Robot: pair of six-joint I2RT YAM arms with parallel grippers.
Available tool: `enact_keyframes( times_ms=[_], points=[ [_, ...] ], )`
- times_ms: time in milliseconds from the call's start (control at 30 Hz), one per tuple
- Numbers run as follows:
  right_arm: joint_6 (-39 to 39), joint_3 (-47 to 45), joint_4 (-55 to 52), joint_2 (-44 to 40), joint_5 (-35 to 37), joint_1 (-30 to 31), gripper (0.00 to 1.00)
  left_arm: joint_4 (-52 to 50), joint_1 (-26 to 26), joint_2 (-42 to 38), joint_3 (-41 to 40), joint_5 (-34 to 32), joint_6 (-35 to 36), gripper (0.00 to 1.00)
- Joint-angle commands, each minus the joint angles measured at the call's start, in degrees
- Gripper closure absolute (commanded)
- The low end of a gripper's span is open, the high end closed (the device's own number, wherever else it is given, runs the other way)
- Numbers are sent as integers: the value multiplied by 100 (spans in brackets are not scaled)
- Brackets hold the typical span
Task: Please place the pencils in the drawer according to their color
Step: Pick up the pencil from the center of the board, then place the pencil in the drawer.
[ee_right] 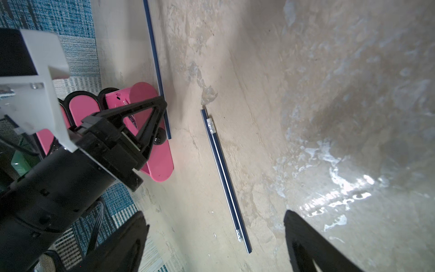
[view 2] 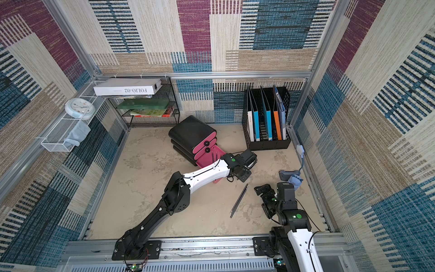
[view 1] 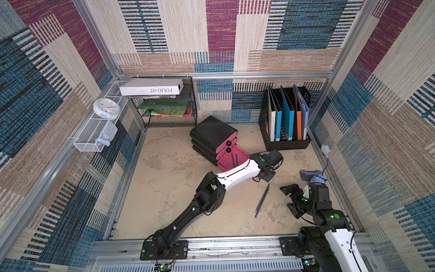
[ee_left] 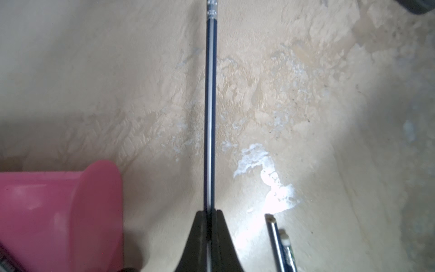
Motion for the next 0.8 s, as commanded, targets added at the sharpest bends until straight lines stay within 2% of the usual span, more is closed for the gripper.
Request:
enact_keyframes(
  times_ms=[0,200,367,767],
  points=[
    [71,26,32,-18,-73,3,5,-68,-1,-197,-72,4,-218,100],
    [92,162,27,1,-141,2,6,-63,3,-654,-403,-144,-600,100],
    [75,297,51,81,-203,7,6,17,8,-1208,-923,-305,-1260,100],
    [-180,524,626,567,-797,4,6,364,142,-2913,-3123,-1083,-3241,100]
  ],
)
